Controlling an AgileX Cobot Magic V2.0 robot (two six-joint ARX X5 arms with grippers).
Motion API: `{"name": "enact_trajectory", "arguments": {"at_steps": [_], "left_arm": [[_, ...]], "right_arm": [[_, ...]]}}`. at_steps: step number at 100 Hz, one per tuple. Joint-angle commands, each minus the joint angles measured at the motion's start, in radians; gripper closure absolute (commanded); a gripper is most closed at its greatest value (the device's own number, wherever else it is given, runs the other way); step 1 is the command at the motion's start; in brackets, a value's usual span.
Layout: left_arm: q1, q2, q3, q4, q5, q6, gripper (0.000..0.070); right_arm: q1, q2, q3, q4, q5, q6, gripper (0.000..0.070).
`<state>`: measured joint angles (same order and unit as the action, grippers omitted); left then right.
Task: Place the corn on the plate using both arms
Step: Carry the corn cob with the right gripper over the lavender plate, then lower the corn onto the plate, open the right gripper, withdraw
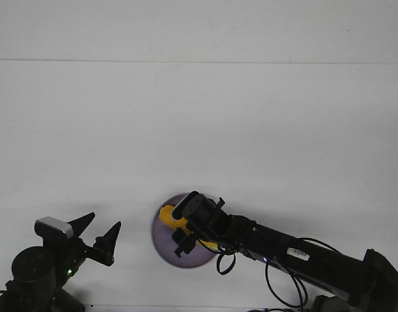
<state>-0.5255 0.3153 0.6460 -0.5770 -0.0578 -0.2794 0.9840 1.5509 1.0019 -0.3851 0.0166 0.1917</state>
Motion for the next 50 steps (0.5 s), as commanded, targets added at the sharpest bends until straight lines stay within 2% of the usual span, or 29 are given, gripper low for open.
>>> {"name": "enact_trajectory", "arguments": {"at_steps": [1, 14, 25, 43, 50], "left_arm": [[-0.004, 0.004, 0.005, 0.009, -0.006, -0.001, 0.0197], [-0.004, 0.004, 0.005, 0.009, -0.006, -0.001, 0.0197], [-0.004, 0.004, 0.005, 0.01, -0.006, -0.001, 0.0197], [-0.004, 0.004, 0.005, 0.026, -0.006, 0.003, 0.0197], [-0.004, 0.004, 0.005, 0.029, -0.006, 0.006, 0.0197]], "right_arm": [[0.0, -0.018, 0.057, -0.021, 0.013, 0.005, 0.0251], [-0.018, -0.118, 0.138, -0.12, 0.051, -0.045, 0.0251], [-0.025, -0.264, 0.16, -0.148, 0.112, -0.084, 0.0252], [-0.025, -0.553, 0.137, -0.217, 0.332, -0.116, 0.0252], [-0.026, -0.647, 0.101, -0.237, 0.394, -0.116, 0.0252]]}}
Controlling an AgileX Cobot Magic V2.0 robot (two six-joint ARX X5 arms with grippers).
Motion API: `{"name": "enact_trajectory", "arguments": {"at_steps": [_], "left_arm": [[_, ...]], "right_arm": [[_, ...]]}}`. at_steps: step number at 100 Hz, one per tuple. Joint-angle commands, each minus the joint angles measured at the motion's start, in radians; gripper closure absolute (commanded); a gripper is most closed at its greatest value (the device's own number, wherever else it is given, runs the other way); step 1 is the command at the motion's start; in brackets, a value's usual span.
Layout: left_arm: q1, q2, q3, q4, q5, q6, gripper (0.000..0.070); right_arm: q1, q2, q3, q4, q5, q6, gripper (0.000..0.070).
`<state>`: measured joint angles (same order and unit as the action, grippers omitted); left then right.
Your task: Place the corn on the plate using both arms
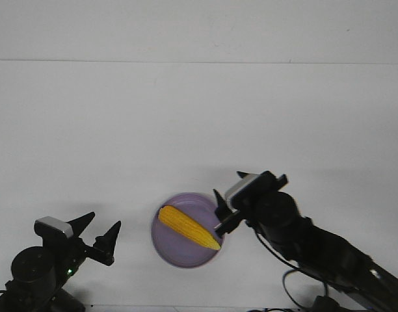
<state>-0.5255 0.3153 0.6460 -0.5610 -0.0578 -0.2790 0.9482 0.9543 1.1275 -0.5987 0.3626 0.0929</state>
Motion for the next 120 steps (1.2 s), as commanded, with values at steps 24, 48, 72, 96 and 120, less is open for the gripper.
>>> {"name": "enact_trajectory", "arguments": {"at_steps": [24, 48, 72, 96, 120], "left_arm": [[-0.004, 0.004, 0.005, 0.018, -0.006, 0.006, 0.0207], [-0.004, 0.004, 0.005, 0.021, -0.006, 0.007, 0.0691], [-0.004, 0.0, 0.005, 0.014, -0.005, -0.001, 0.0688], [-0.004, 0.0, 0.005, 0.039, -0.006, -0.001, 0.0688], [-0.004, 0.0, 0.005, 0.039, -0.006, -0.001, 0.0688]], "right_arm": [[0.01, -0.351, -0.289, -0.016, 0.132, 0.005, 0.0257], [0.01, -0.451, -0.424, -0.002, 0.097, 0.049, 0.0694], [0.01, -0.45, -0.425, 0.024, 0.098, 0.048, 0.0694], [0.01, -0.45, -0.425, 0.034, 0.101, 0.048, 0.0694], [0.01, -0.45, -0.425, 0.034, 0.101, 0.048, 0.0694]]}}
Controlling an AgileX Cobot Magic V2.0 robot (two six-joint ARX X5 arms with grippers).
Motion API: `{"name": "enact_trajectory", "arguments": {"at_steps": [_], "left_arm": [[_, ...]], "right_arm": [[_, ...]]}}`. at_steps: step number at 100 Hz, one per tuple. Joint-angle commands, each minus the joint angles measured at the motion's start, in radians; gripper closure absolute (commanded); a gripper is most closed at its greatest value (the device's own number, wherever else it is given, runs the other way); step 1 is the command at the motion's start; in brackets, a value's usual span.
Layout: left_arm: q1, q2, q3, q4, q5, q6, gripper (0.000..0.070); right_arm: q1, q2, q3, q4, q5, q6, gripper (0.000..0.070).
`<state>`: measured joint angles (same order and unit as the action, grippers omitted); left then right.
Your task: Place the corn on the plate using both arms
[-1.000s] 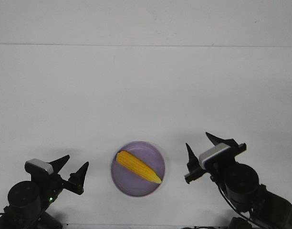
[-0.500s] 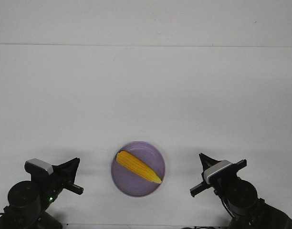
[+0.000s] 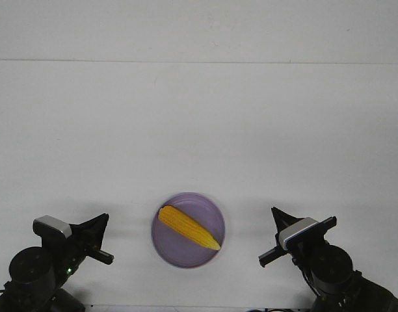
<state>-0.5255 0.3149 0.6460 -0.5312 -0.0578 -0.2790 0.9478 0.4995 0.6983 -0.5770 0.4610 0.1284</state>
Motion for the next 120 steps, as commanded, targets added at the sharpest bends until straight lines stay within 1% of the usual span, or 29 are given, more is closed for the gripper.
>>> {"name": "enact_trajectory", "arguments": {"at_steps": [1, 6, 10, 15, 20, 28, 35, 40, 50, 62, 67, 84, 98, 120], "left_arm": [[-0.004, 0.0, 0.005, 0.01, -0.006, -0.001, 0.0688], [-0.004, 0.0, 0.005, 0.01, -0.006, 0.0, 0.0688], [-0.003, -0.002, 0.005, 0.008, -0.007, 0.016, 0.0688], [0.01, -0.011, 0.002, 0.015, -0.043, 0.095, 0.0688], [0.048, -0.025, -0.018, 0.048, -0.072, 0.164, 0.0688], [0.14, -0.059, -0.103, 0.169, -0.072, 0.266, 0.0688], [0.234, -0.109, -0.209, 0.291, -0.073, 0.32, 0.0688], [0.296, -0.153, -0.292, 0.369, -0.073, 0.343, 0.0688], [0.384, -0.237, -0.443, 0.475, -0.073, 0.346, 0.0688], [0.439, -0.313, -0.56, 0.513, -0.073, 0.338, 0.0688], [0.449, -0.312, -0.587, 0.535, -0.073, 0.338, 0.0688], [0.463, -0.312, -0.633, 0.536, -0.073, 0.339, 0.0688], [0.465, -0.312, -0.632, 0.568, -0.072, 0.339, 0.0688], [0.465, -0.312, -0.632, 0.579, -0.072, 0.339, 0.0688]], "right_arm": [[0.01, 0.005, 0.004, 0.012, 0.003, 0.012, 0.0694], [0.01, 0.005, 0.004, 0.012, 0.003, 0.012, 0.0694], [0.01, 0.005, 0.004, 0.012, 0.003, 0.012, 0.0694], [0.01, 0.005, 0.004, 0.012, 0.003, 0.012, 0.0694], [0.01, 0.005, 0.004, 0.012, 0.003, 0.012, 0.0694], [0.01, 0.005, 0.004, 0.012, 0.003, 0.012, 0.0694], [0.01, 0.005, 0.004, 0.012, 0.003, 0.012, 0.0694], [0.01, 0.005, 0.004, 0.012, 0.003, 0.012, 0.0694], [0.01, 0.005, 0.004, 0.012, 0.003, 0.012, 0.0694], [0.01, 0.005, 0.004, 0.012, 0.003, 0.012, 0.0694], [0.01, 0.005, 0.004, 0.012, 0.003, 0.012, 0.0694], [0.01, 0.005, 0.004, 0.016, 0.003, 0.012, 0.0694], [0.01, 0.005, 0.004, 0.016, 0.003, 0.012, 0.0694], [0.01, 0.005, 0.004, 0.016, 0.003, 0.012, 0.0694]]}}
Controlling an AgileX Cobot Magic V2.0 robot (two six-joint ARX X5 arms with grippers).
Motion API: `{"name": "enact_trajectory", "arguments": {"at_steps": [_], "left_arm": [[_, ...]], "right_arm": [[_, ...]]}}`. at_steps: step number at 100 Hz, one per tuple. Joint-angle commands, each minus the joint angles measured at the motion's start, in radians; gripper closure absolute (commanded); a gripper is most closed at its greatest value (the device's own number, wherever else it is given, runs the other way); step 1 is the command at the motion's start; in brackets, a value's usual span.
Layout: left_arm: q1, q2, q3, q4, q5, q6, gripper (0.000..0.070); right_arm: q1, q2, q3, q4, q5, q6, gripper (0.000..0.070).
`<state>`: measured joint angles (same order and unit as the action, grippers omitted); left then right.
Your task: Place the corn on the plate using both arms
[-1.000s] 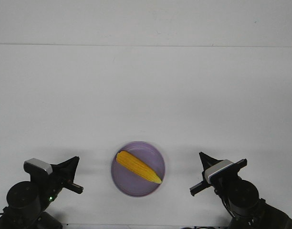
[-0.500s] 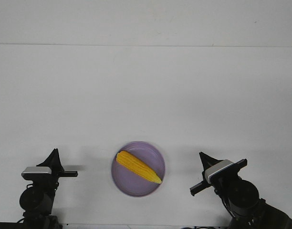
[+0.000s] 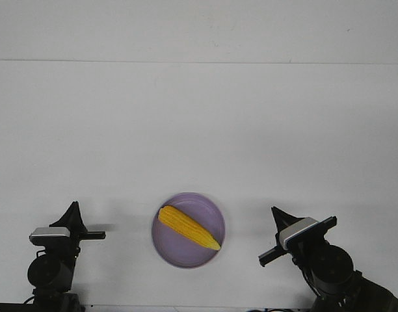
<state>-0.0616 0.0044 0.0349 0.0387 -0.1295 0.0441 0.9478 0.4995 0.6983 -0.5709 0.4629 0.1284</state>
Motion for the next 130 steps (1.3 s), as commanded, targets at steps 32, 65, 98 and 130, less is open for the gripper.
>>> {"name": "enact_trajectory", "arguments": {"at_steps": [32, 65, 98, 130], "left_arm": [[0.001, -0.002, -0.021, 0.009, -0.001, 0.016, 0.0688], [0.001, -0.002, -0.021, 0.009, -0.001, 0.016, 0.0688], [0.001, -0.002, -0.021, 0.009, -0.001, 0.016, 0.0688], [0.001, -0.002, -0.021, 0.009, -0.001, 0.016, 0.0688]], "right_arm": [[0.01, 0.005, 0.004, 0.01, 0.001, 0.012, 0.0694], [-0.271, -0.066, -0.057, 0.076, -0.132, -0.133, 0.0694], [-0.937, -0.359, -0.508, 0.373, -0.497, -0.2, 0.0694], [-0.969, -0.496, -0.686, 0.447, -0.487, -0.178, 0.0694]]}}
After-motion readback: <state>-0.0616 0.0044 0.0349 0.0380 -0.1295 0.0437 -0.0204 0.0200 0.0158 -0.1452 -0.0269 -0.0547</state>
